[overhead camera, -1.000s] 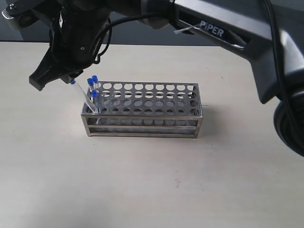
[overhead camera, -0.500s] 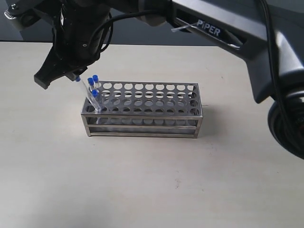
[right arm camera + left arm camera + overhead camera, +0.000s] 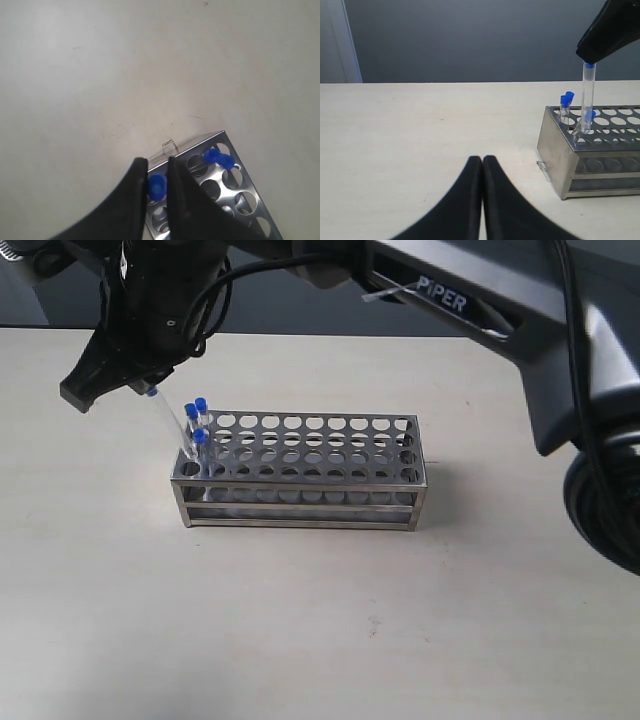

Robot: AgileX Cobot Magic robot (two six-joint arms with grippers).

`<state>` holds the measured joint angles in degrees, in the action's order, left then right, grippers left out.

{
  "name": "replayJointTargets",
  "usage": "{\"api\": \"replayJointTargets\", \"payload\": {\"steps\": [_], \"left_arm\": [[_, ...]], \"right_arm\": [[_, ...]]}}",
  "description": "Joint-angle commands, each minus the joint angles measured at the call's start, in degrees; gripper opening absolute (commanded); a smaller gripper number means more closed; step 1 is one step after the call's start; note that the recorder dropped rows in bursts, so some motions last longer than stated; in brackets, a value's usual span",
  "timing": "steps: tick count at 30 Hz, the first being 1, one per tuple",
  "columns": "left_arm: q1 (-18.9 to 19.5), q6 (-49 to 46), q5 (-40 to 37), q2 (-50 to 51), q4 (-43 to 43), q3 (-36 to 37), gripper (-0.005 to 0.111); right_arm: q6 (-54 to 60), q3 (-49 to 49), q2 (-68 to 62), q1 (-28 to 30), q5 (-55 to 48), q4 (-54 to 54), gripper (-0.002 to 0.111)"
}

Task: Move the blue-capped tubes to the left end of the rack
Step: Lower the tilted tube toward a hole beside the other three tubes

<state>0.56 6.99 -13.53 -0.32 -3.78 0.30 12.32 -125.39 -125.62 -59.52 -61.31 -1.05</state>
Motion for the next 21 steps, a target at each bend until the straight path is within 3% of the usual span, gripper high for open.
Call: {"api": "replayJointTargets", "payload": {"steps": [1, 21], "left_arm": [[-0.3, 0.1, 0.3, 0.3, -0.1, -0.3, 0.001], [-0.3, 0.1, 0.3, 0.3, -0.1, -0.3, 0.001]], "right_arm": [[0.1, -0.5, 0.1, 0.1, 1.4, 0.4, 0.0], [0.1, -0.5, -3.3, 0.2, 1.8, 0.6, 0.0]]}}
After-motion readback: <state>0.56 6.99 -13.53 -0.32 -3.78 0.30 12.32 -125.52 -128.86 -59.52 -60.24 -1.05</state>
